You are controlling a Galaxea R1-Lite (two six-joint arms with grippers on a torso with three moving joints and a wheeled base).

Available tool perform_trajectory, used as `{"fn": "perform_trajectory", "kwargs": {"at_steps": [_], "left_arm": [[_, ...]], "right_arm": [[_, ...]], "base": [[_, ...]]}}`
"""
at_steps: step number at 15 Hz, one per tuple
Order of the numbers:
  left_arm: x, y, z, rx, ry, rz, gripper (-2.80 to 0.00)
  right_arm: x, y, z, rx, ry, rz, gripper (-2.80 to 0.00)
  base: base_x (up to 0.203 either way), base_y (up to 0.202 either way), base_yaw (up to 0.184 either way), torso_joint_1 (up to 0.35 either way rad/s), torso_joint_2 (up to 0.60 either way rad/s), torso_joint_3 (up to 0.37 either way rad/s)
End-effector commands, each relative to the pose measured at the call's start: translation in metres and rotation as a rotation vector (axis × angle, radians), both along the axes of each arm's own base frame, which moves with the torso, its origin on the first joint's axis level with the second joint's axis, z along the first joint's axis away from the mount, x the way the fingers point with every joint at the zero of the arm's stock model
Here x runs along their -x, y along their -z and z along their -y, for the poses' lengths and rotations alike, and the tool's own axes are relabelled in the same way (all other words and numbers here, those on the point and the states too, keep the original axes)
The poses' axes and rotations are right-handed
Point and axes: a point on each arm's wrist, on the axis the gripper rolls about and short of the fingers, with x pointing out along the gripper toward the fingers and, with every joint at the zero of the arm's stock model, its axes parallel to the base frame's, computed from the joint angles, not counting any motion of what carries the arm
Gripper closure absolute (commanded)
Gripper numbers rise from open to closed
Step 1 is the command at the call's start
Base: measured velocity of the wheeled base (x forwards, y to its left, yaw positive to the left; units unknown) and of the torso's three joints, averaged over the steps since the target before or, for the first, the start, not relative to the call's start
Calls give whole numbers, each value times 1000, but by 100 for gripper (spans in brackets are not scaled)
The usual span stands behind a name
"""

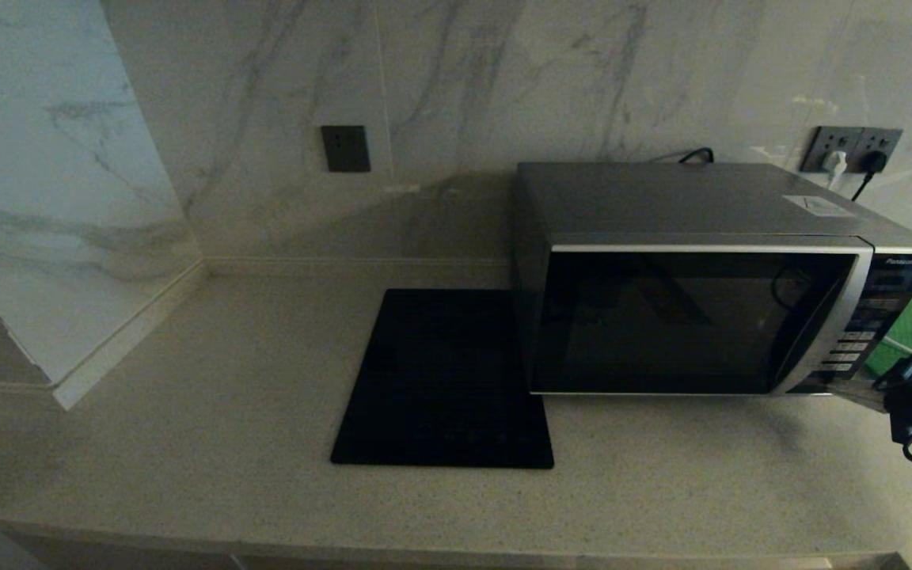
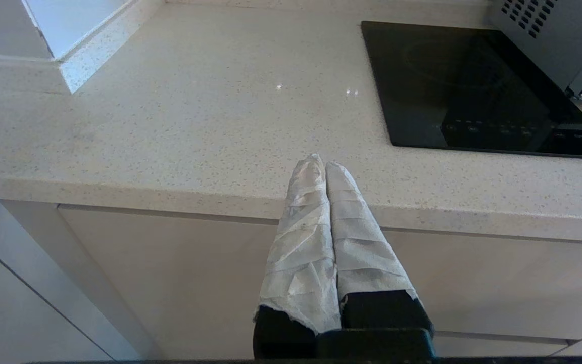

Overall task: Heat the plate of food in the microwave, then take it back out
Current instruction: Open the microwave oven

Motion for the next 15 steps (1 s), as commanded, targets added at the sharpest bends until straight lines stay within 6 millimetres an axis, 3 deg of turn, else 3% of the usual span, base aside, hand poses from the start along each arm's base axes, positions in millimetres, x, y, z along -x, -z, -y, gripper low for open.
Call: {"fn": "perform_trajectory", "kwargs": {"at_steps": [1, 9, 12, 15], "left_arm": [[0, 0, 0, 1, 0, 0, 0], [0, 0, 0, 1, -1, 0, 0], [0, 0, 0, 1, 0, -1, 0], [0, 0, 0, 1, -1, 1, 0]], "right_arm": [[0, -7, -1, 5, -4, 16, 0], [-3, -11, -6, -2, -6, 28, 0], [22, -31, 4, 17, 50, 47, 0], [59, -70, 7, 68, 118, 94, 0]], "base": [[0, 0, 0, 0, 0, 0], [0, 0, 0, 0, 0, 0], [0, 0, 0, 0, 0, 0], [0, 0, 0, 0, 0, 0]]}}
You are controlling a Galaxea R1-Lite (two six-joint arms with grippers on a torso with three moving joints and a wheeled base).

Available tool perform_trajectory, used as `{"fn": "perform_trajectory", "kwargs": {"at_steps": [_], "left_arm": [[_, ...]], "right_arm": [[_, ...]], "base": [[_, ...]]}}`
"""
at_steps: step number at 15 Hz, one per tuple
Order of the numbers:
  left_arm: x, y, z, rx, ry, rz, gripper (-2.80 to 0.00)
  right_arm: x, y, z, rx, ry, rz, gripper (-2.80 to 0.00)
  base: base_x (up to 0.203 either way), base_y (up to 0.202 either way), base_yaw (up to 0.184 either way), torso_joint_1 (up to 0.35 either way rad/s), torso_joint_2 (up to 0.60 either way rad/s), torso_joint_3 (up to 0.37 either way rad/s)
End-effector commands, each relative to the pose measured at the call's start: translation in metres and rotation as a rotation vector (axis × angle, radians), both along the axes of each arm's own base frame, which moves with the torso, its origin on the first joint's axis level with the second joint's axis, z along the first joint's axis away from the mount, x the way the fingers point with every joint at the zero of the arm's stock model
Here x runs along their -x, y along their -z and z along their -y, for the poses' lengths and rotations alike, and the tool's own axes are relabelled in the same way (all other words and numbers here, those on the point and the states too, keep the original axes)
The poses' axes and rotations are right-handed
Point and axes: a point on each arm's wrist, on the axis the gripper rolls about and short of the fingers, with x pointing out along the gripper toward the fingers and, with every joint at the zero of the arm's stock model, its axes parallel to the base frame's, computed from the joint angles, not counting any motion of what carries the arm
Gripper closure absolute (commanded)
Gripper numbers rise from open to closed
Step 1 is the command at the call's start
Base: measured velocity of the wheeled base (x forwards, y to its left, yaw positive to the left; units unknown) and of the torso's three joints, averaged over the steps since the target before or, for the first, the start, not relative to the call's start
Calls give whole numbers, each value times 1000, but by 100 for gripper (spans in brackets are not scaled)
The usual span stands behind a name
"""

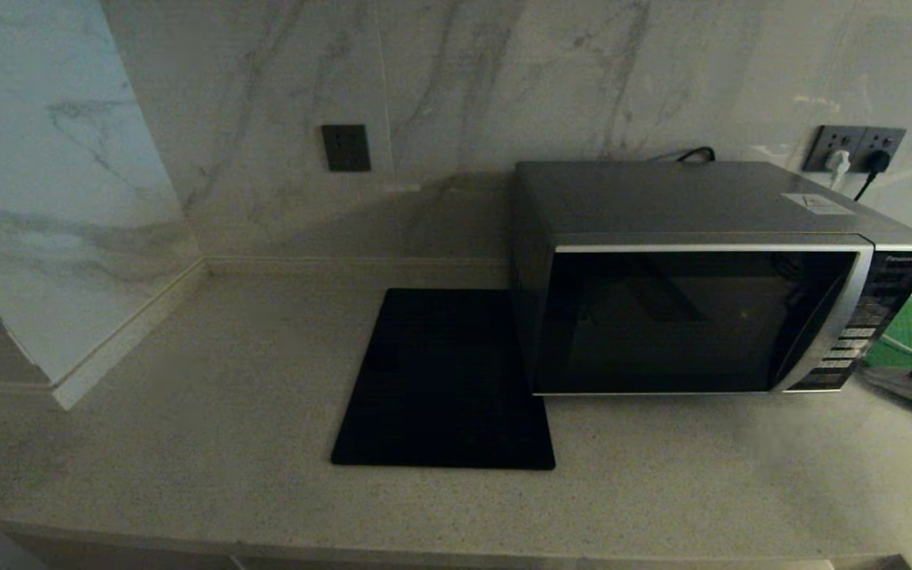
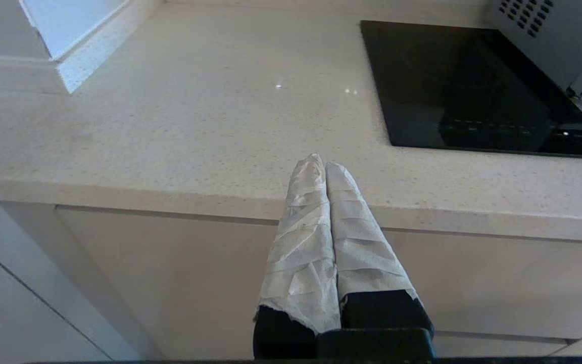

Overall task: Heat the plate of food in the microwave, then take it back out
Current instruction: Open the microwave oven

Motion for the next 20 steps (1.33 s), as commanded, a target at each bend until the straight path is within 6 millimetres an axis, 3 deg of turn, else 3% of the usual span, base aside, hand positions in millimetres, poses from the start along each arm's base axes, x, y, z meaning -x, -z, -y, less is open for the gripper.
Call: {"fn": "perform_trajectory", "kwargs": {"at_steps": [1, 5, 9, 13, 15, 17, 20], "left_arm": [[0, 0, 0, 0, -2, 0, 0], [0, 0, 0, 0, -4, 0, 0], [0, 0, 0, 0, -2, 0, 0], [0, 0, 0, 0, -2, 0, 0], [0, 0, 0, 0, -3, 0, 0], [0, 0, 0, 0, -3, -1, 0], [0, 0, 0, 0, -3, 0, 0]], "right_arm": [[36, -48, -5, 69, 50, 68, 0], [104, -128, -42, 244, 149, 190, 0], [163, -193, -111, 399, 289, 210, 0], [184, -217, -188, 507, 308, -6, 0], [210, -232, -221, 606, 310, 3, 0], [240, -236, -239, 688, 297, -19, 0], [274, -230, -250, 764, 327, -55, 0]], "base": [[0, 0, 0, 0, 0, 0], [0, 0, 0, 0, 0, 0], [0, 0, 0, 0, 0, 0], [0, 0, 0, 0, 0, 0], [0, 0, 0, 0, 0, 0], [0, 0, 0, 0, 0, 0], [0, 0, 0, 0, 0, 0]]}}
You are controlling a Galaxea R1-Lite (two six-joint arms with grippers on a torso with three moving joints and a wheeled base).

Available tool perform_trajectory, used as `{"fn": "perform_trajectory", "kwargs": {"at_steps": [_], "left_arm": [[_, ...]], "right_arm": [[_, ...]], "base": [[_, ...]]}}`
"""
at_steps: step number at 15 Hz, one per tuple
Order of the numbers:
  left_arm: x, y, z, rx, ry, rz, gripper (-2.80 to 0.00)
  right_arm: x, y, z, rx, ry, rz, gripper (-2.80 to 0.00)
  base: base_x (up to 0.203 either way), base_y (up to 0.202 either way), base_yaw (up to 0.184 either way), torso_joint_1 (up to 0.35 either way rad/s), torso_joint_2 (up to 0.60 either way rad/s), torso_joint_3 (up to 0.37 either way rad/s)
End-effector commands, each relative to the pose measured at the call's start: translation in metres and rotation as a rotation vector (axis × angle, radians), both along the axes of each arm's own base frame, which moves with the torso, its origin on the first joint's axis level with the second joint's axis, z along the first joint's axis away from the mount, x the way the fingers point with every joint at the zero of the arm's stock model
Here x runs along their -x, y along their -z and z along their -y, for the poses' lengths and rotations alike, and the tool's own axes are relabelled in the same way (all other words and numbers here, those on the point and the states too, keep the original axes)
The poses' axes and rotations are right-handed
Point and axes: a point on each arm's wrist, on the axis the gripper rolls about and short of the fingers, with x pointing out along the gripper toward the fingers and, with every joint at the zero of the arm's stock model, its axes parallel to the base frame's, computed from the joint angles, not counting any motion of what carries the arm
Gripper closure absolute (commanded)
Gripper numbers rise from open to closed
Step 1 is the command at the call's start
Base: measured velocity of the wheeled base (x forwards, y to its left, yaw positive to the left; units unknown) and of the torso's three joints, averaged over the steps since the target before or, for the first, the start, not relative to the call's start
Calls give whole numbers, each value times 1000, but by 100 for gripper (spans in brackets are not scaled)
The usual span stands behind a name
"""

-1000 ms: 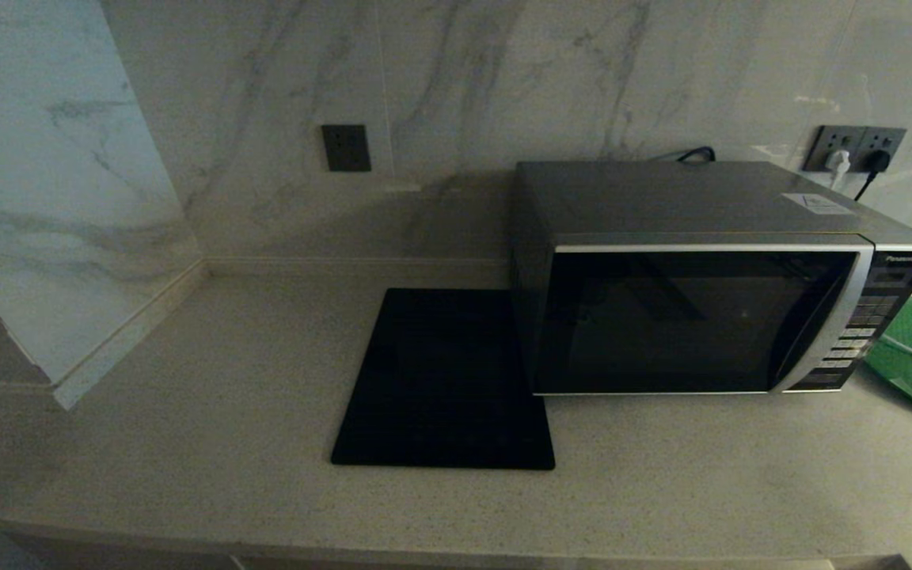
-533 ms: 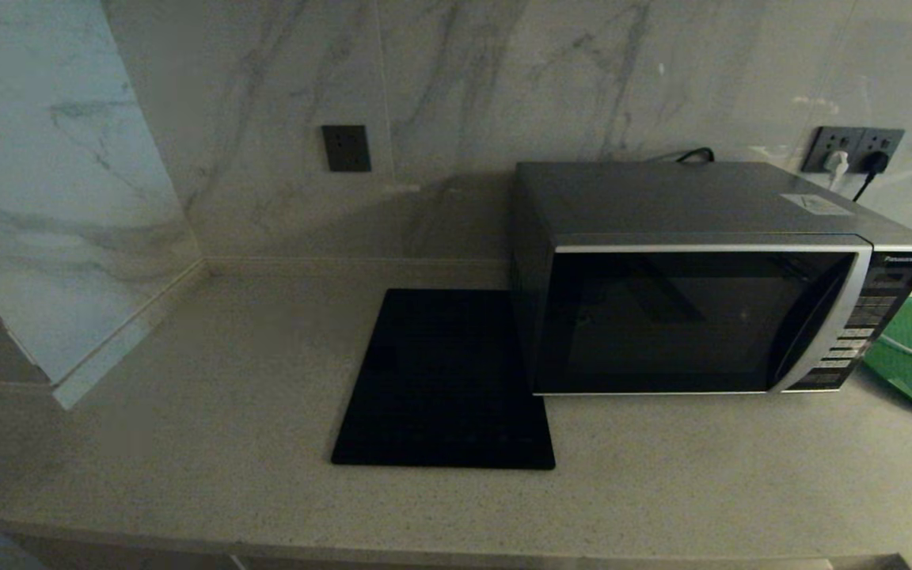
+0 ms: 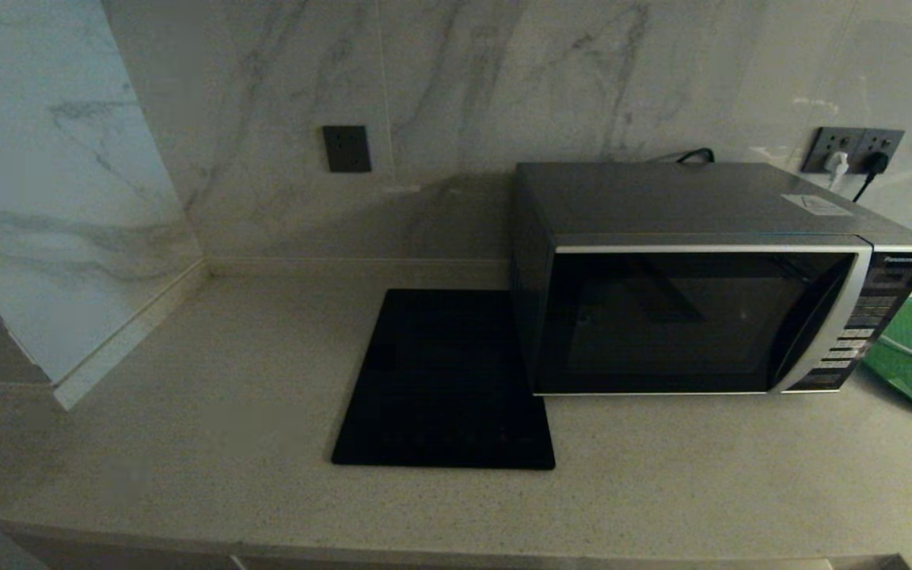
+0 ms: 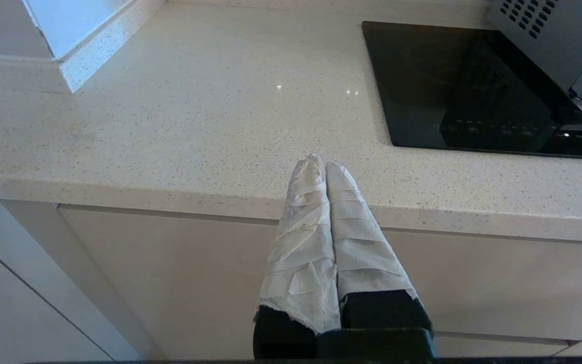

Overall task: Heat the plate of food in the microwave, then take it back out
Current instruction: Open the microwave oven

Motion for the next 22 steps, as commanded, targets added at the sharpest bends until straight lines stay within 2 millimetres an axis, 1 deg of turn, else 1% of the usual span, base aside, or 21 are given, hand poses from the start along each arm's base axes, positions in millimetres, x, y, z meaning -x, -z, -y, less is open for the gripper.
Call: {"fn": "perform_trajectory", "kwargs": {"at_steps": [1, 3, 5, 8, 10, 11, 13, 18, 19, 20, 22], "left_arm": [[0, 0, 0, 1, -1, 1, 0], [0, 0, 0, 1, -2, 0, 0], [0, 0, 0, 1, -1, 0, 0], [0, 0, 0, 1, -1, 0, 0], [0, 0, 0, 1, -1, -1, 0], [0, 0, 0, 1, 0, 1, 0], [0, 0, 0, 1, 0, 0, 0], [0, 0, 0, 1, -1, -1, 0], [0, 0, 0, 1, 0, 2, 0], [0, 0, 0, 1, -1, 0, 0], [0, 0, 0, 1, -2, 0, 0]], "right_arm": [[38, 6, -11, 51, -2, 37, 0], [61, 21, -15, 95, -15, 36, 0], [83, 41, -17, 168, -26, 35, 0], [111, 69, -18, 269, -58, 55, 0], [129, 91, -19, 345, -97, 72, 0], [131, 103, -19, 367, -110, 57, 0], [129, 108, -18, 334, -103, 49, 0], [122, 124, -16, 325, -137, 5, 0], [126, 130, -15, 341, -159, 37, 0], [130, 139, -14, 393, -182, 53, 0], [130, 156, -13, 461, -190, 85, 0]], "base": [[0, 0, 0, 0, 0, 0], [0, 0, 0, 0, 0, 0], [0, 0, 0, 0, 0, 0], [0, 0, 0, 0, 0, 0], [0, 0, 0, 0, 0, 0], [0, 0, 0, 0, 0, 0], [0, 0, 0, 0, 0, 0], [0, 0, 0, 0, 0, 0], [0, 0, 0, 0, 0, 0], [0, 0, 0, 0, 0, 0], [0, 0, 0, 0, 0, 0]]}}
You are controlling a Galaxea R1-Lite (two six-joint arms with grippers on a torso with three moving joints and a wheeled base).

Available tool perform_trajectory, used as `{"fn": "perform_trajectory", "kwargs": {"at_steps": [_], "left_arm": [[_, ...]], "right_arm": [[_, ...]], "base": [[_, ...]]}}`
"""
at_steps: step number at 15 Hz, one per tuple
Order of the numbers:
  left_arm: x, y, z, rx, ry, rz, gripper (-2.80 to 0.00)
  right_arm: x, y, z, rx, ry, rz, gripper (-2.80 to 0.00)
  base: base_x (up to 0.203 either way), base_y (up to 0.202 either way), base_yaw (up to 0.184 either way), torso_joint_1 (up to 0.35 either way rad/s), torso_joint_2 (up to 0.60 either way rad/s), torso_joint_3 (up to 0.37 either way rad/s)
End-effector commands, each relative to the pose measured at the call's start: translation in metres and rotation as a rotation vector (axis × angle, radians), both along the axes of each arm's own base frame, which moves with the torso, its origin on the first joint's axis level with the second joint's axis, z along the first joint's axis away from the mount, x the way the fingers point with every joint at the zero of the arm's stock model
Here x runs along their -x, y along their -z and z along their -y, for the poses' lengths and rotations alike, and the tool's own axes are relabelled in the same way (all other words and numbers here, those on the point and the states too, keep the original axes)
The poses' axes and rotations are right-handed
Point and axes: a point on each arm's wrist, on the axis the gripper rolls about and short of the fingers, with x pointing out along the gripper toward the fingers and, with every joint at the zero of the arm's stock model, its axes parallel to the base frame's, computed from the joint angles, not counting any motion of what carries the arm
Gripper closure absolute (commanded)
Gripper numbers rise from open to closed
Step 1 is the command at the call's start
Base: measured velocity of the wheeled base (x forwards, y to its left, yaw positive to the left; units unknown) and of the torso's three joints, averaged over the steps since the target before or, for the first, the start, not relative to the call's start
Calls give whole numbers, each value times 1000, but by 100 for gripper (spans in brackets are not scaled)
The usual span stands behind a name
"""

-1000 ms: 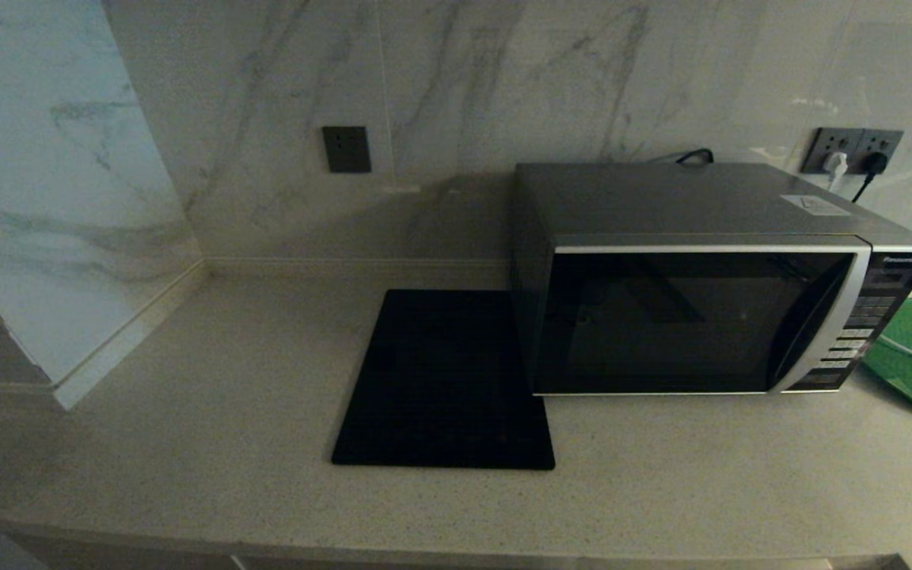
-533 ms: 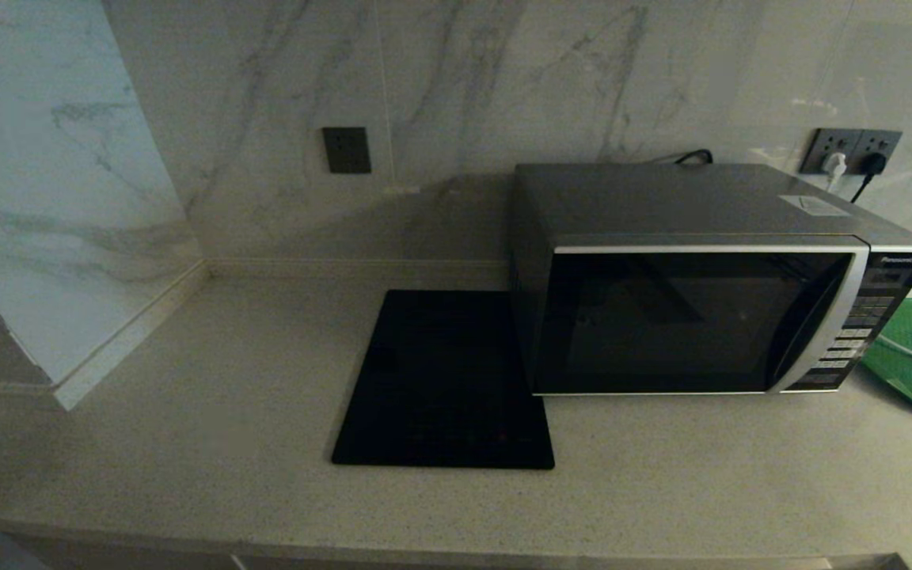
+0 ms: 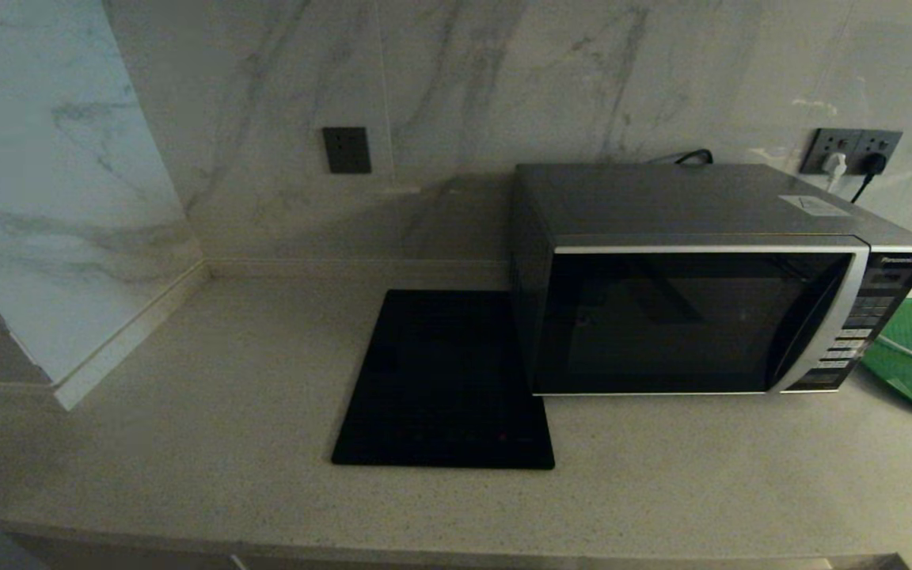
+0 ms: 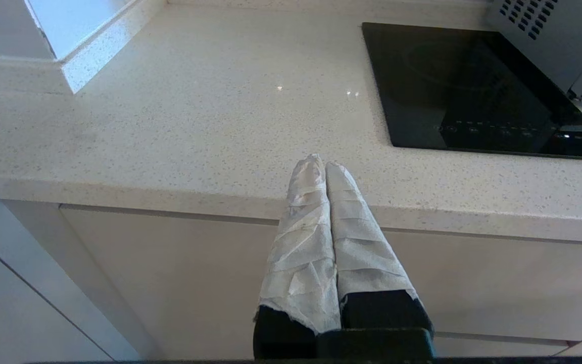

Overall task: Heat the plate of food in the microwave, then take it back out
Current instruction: Open the microwave oven

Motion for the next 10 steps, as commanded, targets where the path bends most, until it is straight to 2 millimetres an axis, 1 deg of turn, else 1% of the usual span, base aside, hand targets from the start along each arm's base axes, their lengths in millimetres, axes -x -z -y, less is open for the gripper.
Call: {"fn": "perform_trajectory", "kwargs": {"at_steps": [1, 2, 3, 6, 8, 9, 10], "left_arm": [[0, 0, 0, 1, 0, 0, 0], [0, 0, 0, 1, 1, 0, 0], [0, 0, 0, 1, -1, 1, 0], [0, 0, 0, 1, -1, -1, 0], [0, 0, 0, 1, -1, -1, 0], [0, 0, 0, 1, 0, 0, 0], [0, 0, 0, 1, 2, 0, 0]], "right_arm": [[1, 18, 1, 37, -13, 57, 0], [-2, 19, 1, 42, -14, 80, 0], [-6, 25, 1, 44, -17, 95, 0], [-18, 54, 1, 135, -46, 158, 0], [-28, 62, 1, 190, -51, 246, 0], [-34, 71, 1, 219, -62, 245, 0], [-38, 76, 0, 245, -97, 280, 0]], "base": [[0, 0, 0, 0, 0, 0], [0, 0, 0, 0, 0, 0], [0, 0, 0, 0, 0, 0], [0, 0, 0, 0, 0, 0], [0, 0, 0, 0, 0, 0], [0, 0, 0, 0, 0, 0], [0, 0, 0, 0, 0, 0]]}}
